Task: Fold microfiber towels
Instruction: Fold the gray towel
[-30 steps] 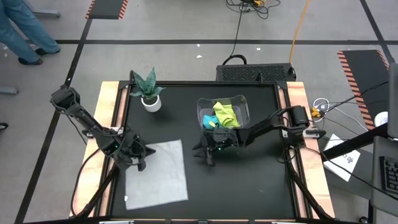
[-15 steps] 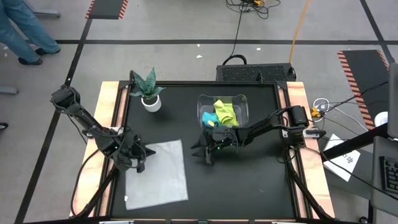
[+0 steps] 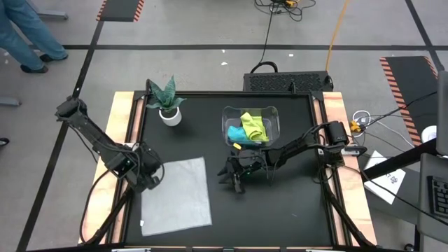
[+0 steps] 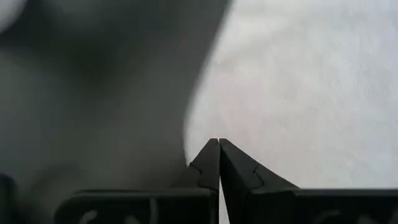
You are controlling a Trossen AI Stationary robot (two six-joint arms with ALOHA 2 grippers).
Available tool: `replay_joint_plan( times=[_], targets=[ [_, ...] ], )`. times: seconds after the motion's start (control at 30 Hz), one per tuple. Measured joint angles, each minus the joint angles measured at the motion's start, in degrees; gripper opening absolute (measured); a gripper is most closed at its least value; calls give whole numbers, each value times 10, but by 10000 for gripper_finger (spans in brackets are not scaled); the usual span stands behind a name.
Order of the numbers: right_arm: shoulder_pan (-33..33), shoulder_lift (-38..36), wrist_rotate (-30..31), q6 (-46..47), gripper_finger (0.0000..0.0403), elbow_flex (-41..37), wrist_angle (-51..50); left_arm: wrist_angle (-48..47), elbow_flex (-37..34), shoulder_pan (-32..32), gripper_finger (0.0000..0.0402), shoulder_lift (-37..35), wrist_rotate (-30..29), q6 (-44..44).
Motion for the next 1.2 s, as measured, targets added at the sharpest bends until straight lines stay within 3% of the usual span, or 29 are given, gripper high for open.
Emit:
replay_joint_plan(
  times=[0.23, 0.53, 0.6, 0.8, 1.07, 1.2],
  targets=[
    [2, 0, 0, -9, 157, 0, -21, 26, 0, 0, 75, 2, 80, 5],
    [10, 0, 0, -19, 157, 0, -45, 28, 0, 23, 161, 2, 106, 15],
    [14, 0, -1, -22, 157, 0, -51, 29, 0, 35, 170, 2, 134, 6],
    [29, 0, -3, -24, 157, 0, -64, 28, -1, 84, 173, 23, 217, -2],
    [44, 0, -4, -24, 157, -1, -61, 23, 1, 127, 150, 171, 284, -5],
    [47, 0, -14, -22, 157, -1, -60, 29, 5, 135, 140, 200, 296, 14]
  ],
)
